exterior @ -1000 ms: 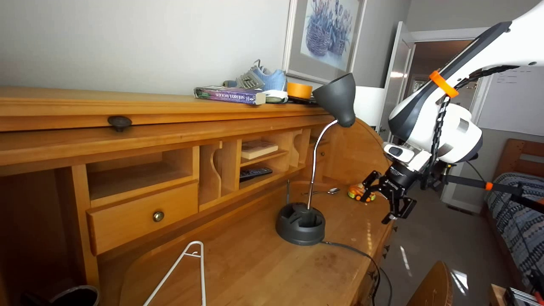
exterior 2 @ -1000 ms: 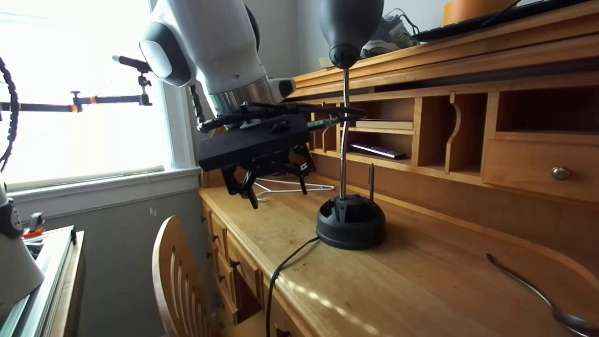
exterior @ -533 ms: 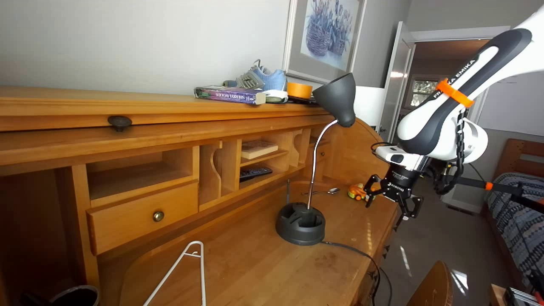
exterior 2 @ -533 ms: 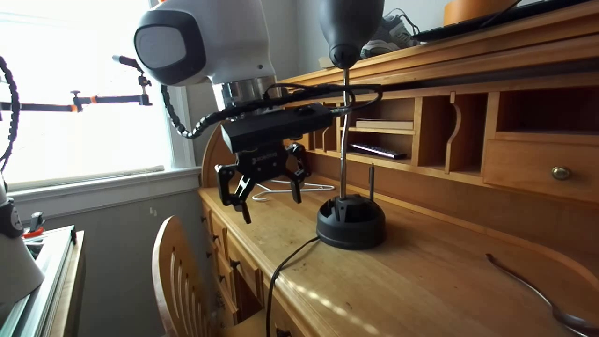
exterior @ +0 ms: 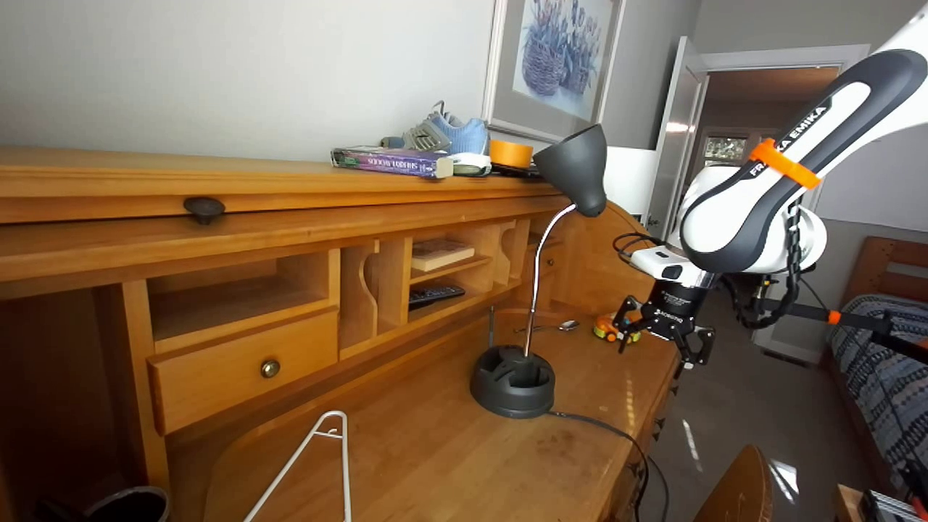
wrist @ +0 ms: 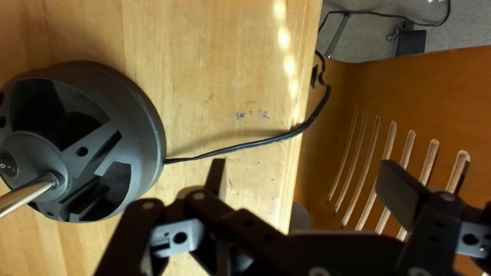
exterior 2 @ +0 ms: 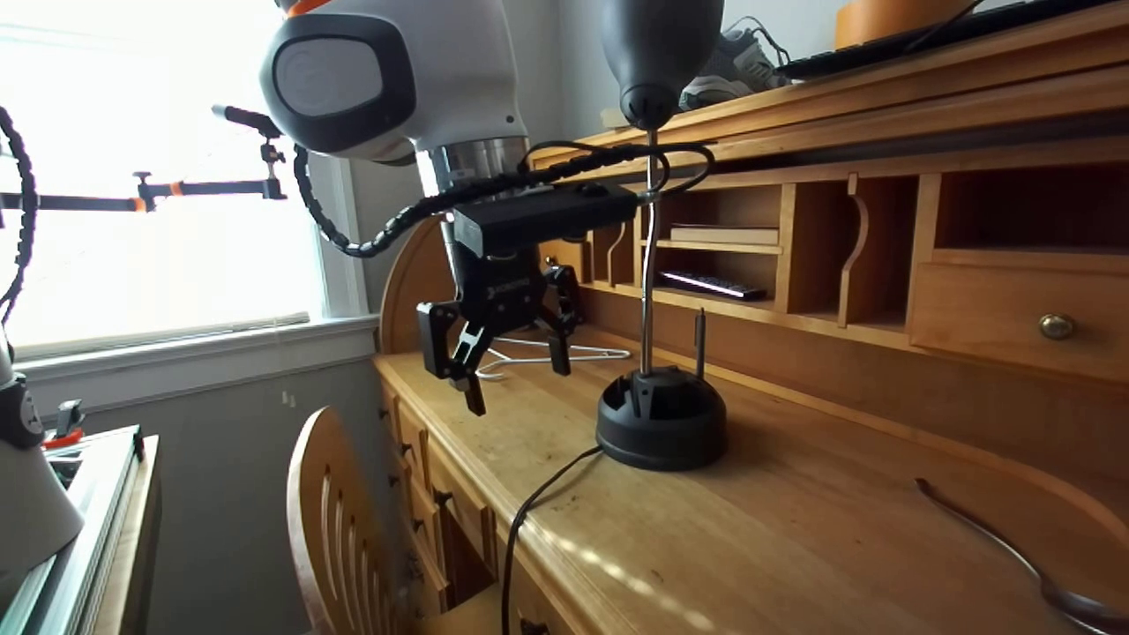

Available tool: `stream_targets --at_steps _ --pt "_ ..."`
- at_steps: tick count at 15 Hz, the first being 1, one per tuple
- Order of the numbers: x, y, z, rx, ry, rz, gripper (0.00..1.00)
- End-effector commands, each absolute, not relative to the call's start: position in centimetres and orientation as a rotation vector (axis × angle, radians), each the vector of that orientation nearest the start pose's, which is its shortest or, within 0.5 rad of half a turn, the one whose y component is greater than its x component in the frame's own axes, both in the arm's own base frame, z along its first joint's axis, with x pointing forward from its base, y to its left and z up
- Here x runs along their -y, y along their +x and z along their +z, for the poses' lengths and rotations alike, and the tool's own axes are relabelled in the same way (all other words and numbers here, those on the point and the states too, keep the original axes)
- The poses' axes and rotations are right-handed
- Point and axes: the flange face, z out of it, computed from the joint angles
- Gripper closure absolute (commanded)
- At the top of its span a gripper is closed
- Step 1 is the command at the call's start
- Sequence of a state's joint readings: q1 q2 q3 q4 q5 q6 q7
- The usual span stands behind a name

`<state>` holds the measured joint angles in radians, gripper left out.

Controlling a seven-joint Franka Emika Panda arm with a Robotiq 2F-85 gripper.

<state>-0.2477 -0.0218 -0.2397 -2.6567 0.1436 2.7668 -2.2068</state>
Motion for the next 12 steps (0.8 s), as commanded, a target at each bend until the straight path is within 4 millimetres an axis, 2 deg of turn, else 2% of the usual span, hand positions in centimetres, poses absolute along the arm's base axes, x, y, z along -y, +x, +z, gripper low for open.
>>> stream_targets --at_steps 1,4,7,12 --pt "20.9 38.0 26.2 -2.161 2.122 0.143 0.00" --pt "20.5 37.8 26.0 -2.171 2.070 0.124 0.00" --pt "19.3 37.2 25.2 -2.229 1.994 0.073 0.00" --pt "16.1 37.1 24.3 -2.391 1.682 0.016 0.00"
